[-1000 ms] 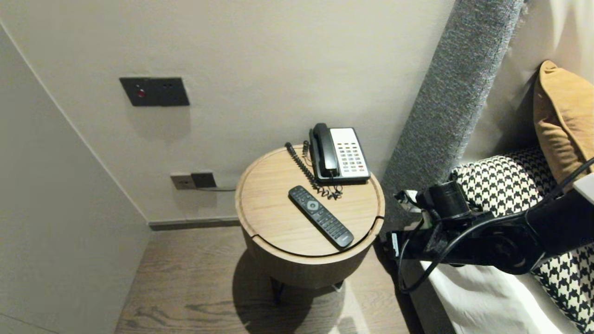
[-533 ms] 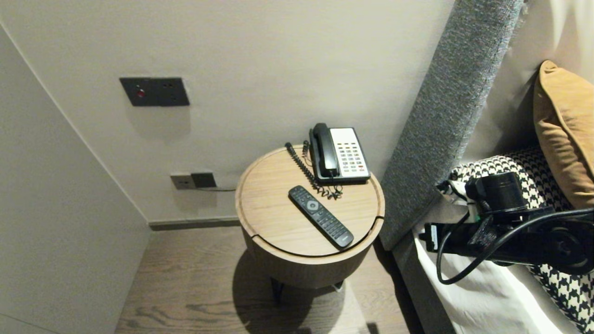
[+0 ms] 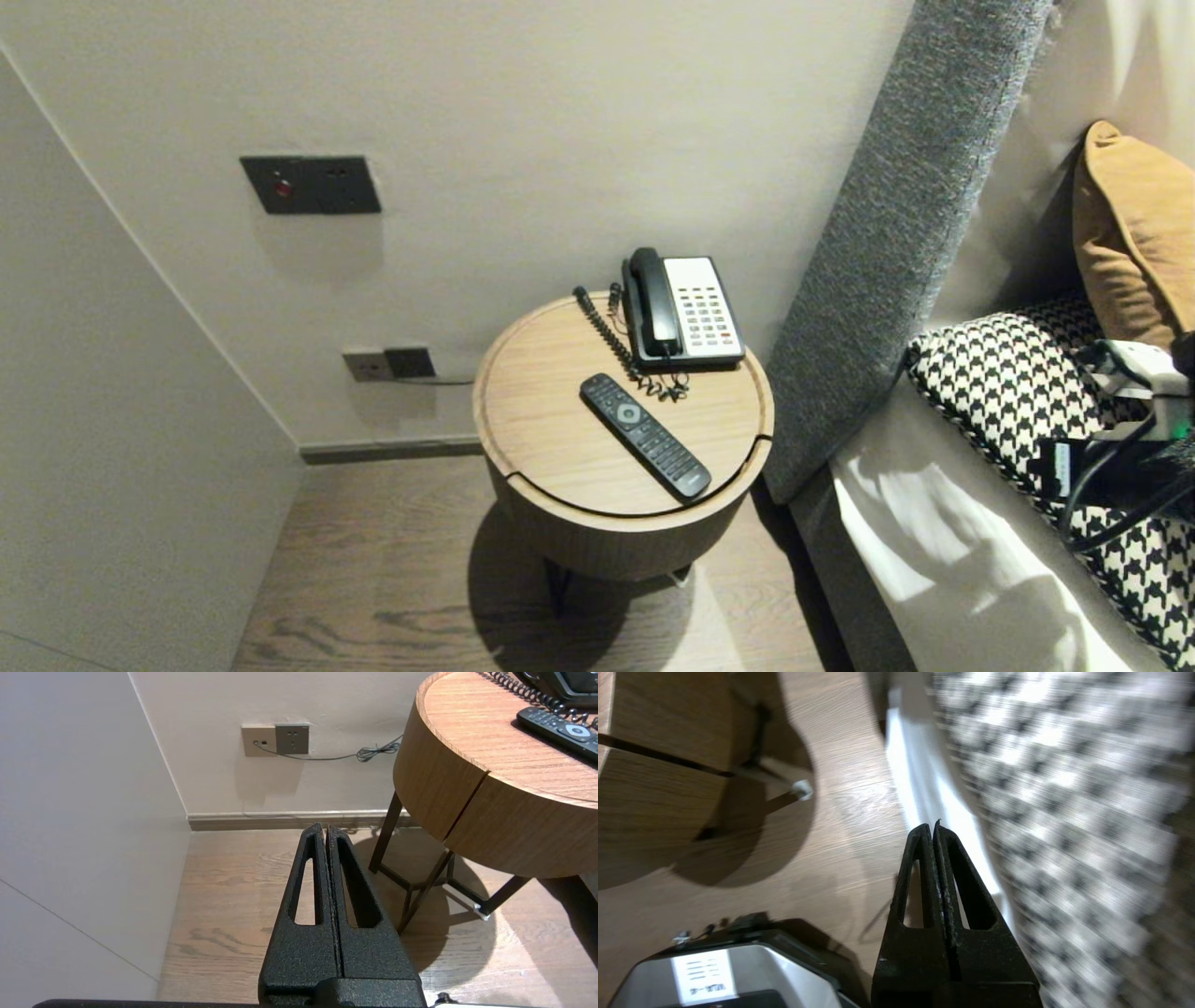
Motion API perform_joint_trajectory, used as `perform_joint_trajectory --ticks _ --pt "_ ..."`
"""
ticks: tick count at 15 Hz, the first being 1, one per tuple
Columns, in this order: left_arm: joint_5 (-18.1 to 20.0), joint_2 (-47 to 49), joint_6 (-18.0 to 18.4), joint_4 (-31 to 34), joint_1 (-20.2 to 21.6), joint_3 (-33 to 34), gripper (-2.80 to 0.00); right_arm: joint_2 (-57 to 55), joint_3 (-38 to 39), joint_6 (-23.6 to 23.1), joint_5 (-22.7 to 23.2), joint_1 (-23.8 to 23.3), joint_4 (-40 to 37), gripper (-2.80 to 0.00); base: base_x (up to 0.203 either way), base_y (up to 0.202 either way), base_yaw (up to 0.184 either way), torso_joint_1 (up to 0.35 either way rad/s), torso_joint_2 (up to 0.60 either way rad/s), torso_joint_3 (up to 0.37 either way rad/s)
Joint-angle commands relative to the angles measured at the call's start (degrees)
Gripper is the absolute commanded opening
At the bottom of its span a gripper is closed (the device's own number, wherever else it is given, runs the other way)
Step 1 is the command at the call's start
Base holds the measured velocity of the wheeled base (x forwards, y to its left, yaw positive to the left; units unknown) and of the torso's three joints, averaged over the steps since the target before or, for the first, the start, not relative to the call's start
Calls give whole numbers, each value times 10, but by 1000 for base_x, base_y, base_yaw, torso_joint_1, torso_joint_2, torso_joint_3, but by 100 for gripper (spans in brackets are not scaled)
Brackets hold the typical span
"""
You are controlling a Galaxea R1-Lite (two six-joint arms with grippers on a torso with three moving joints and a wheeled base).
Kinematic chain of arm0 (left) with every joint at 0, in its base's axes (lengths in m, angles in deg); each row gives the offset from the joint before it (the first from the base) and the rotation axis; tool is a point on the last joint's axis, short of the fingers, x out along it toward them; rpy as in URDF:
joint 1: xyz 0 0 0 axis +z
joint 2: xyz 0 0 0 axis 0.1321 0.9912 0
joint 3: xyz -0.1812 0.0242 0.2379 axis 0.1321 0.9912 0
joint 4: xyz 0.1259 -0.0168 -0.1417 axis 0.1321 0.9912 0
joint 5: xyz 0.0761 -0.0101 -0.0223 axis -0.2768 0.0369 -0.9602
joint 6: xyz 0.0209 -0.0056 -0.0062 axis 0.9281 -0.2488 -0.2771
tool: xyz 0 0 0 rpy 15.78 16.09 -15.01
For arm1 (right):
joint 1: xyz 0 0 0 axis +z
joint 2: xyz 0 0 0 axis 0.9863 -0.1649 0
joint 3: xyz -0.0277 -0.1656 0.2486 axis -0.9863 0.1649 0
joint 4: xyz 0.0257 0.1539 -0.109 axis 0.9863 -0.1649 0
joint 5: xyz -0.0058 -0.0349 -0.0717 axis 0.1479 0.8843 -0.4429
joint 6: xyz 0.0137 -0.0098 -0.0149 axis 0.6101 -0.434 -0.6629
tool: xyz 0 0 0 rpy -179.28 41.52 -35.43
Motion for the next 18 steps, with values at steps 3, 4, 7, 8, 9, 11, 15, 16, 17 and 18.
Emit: perform_joint_trajectory --ticks 3,4,7,8,9,11,15,16,17,18 --pt "0 0 0 0 0 0 -280 170 0 -18 9 -49 -87 -280 0 0 0 0 0 0" --pt "1 0 0 -1 0 0 -280 207 0 -19 14 -51 -110 -280 0 0 0 0 0 0" --pt "0 0 0 0 0 0 -280 328 5 -21 44 -36 -179 -280 0 0 0 0 0 0" --pt "0 -1 0 -1 0 0 -280 362 10 -21 67 -21 -204 -280 0 0 0 0 0 0" --pt "0 0 0 0 0 0 -280 389 23 -22 90 -1 -225 -280 0 0 0 0 0 0" --pt "0 0 0 0 0 0 -280 430 77 -24 113 44 -234 -280 0 0 0 0 0 0" --pt "0 0 -1 0 0 0 -280 482 208 -46 111 104 -176 -280 0 0 0 0 0 0" --pt "0 -1 0 0 0 0 -280 499 241 -47 105 103 -151 -280 0 0 0 0 0 0" --pt "0 0 0 -1 0 0 -280 517 264 -47 98 96 -131 -280 0 0 0 0 0 0" --pt "0 0 0 0 0 0 -280 532 282 -47 96 91 -123 -280 0 0 0 0 0 0"
